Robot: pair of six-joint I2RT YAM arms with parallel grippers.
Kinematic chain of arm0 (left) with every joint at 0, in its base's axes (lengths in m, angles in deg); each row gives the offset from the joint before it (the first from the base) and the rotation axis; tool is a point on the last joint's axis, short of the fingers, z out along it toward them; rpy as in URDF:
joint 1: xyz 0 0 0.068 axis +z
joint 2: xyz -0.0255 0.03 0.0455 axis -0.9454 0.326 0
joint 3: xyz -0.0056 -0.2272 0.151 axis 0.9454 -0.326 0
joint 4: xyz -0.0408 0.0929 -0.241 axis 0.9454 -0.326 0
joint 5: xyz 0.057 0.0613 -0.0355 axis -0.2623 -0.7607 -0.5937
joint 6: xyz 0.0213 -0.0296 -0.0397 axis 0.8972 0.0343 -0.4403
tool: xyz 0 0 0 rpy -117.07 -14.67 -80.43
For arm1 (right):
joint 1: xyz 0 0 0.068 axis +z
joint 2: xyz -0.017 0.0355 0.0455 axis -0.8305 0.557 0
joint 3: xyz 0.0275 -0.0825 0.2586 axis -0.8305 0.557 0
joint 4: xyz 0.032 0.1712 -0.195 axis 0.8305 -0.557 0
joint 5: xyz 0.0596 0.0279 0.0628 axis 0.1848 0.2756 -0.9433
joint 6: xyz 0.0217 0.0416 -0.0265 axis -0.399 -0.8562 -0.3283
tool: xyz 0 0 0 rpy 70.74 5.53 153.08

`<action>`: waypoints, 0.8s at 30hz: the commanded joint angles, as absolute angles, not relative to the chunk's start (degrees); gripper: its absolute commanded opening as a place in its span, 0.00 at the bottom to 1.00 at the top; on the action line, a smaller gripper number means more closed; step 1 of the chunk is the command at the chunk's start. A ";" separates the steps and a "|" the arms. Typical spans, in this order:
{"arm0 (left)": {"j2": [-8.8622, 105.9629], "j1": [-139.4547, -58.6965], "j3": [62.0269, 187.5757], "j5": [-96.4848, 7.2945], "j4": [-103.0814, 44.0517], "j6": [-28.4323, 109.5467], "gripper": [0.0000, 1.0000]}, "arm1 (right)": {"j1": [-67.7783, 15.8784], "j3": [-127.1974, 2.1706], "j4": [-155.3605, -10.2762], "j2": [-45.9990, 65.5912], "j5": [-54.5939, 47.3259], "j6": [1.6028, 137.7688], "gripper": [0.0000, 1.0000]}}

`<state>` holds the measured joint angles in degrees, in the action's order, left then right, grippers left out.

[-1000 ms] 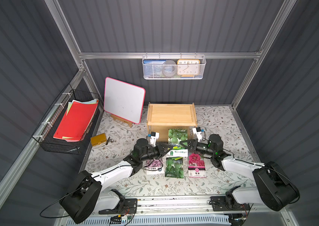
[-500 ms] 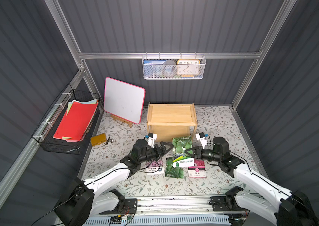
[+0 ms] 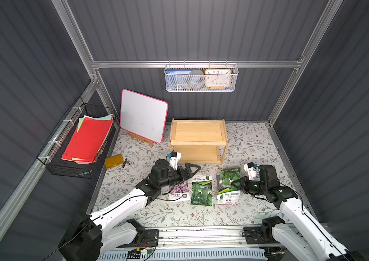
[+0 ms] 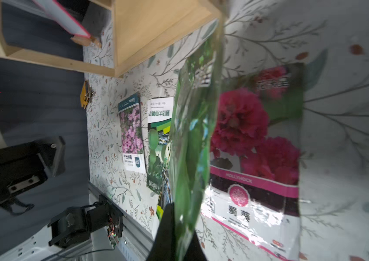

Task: Take the seed bag off the shelf
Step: Place the seed packet at the center of the board.

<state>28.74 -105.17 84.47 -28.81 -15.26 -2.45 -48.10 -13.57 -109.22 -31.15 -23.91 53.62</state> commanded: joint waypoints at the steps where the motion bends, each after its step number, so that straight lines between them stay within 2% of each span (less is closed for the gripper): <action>1: 27.18 -105.25 85.22 -29.40 -16.14 -0.49 1.00 | -52.14 -12.98 -111.12 -30.71 -21.18 54.46 0.00; 9: 27.28 -105.21 85.22 -29.33 -15.42 -0.36 1.00 | -63.83 -10.86 -103.82 -32.27 -18.41 51.82 0.00; 18: 26.65 -105.25 86.28 -29.46 -15.12 1.48 1.00 | -67.63 -16.19 -93.11 -20.88 -22.85 57.29 0.00; 24: 26.09 -105.21 86.58 -29.63 -14.68 2.14 1.00 | -71.87 -21.43 -91.04 -11.60 -28.47 60.73 0.00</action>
